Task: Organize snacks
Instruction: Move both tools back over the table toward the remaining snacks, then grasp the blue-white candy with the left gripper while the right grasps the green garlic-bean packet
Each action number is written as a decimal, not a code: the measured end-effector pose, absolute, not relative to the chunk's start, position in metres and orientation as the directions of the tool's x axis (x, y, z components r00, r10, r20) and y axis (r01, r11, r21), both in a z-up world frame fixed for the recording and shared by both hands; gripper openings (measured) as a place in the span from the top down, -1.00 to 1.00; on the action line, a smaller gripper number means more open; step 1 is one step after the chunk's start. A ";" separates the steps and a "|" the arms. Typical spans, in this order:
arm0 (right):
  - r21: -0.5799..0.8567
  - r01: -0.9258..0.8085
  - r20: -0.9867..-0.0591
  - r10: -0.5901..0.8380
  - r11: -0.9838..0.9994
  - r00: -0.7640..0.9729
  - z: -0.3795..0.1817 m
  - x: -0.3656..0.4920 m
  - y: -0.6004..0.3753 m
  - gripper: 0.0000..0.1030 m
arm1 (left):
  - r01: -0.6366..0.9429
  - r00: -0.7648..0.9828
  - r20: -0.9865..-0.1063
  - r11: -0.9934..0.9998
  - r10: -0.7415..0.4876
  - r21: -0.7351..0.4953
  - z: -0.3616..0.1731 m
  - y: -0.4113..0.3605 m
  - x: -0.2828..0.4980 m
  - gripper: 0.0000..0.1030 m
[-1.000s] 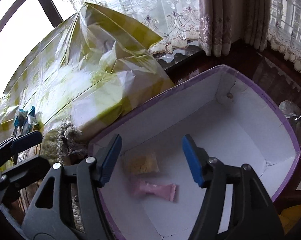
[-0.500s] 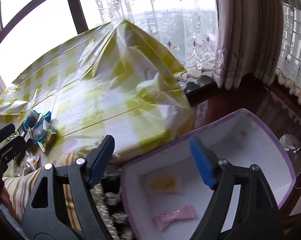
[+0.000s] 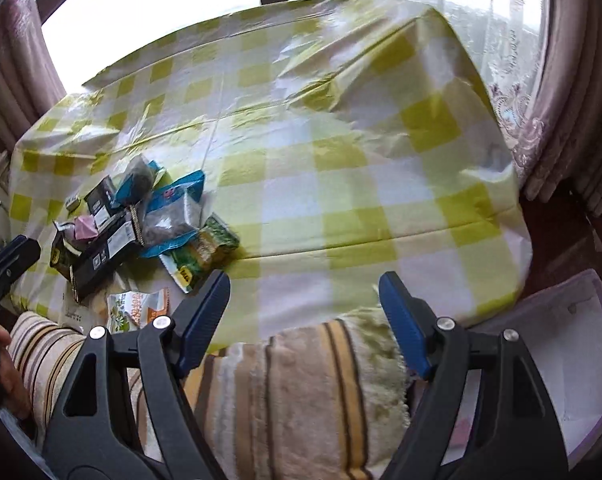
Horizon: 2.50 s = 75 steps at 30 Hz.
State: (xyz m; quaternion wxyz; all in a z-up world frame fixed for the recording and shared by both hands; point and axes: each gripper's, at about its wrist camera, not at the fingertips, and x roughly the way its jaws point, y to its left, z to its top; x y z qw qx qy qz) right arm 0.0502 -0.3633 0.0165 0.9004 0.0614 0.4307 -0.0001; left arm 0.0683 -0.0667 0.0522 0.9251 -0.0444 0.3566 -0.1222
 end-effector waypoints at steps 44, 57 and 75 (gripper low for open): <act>0.127 0.224 -0.864 -0.003 0.966 0.503 -0.018 0.129 -0.337 -0.54 | -0.112 0.668 -0.703 0.900 -0.245 -0.421 0.005 0.070 0.166 -0.64; 0.121 0.252 -0.870 -0.020 0.960 0.493 -0.031 0.139 -0.336 -0.54 | -0.224 0.608 -0.783 0.917 -0.133 -0.330 -0.030 0.083 0.245 -0.03; 0.152 0.232 -0.850 0.007 0.961 0.528 -0.028 0.127 -0.343 0.23 | -0.202 0.631 -0.775 0.956 -0.039 -0.212 -0.015 0.063 0.220 0.32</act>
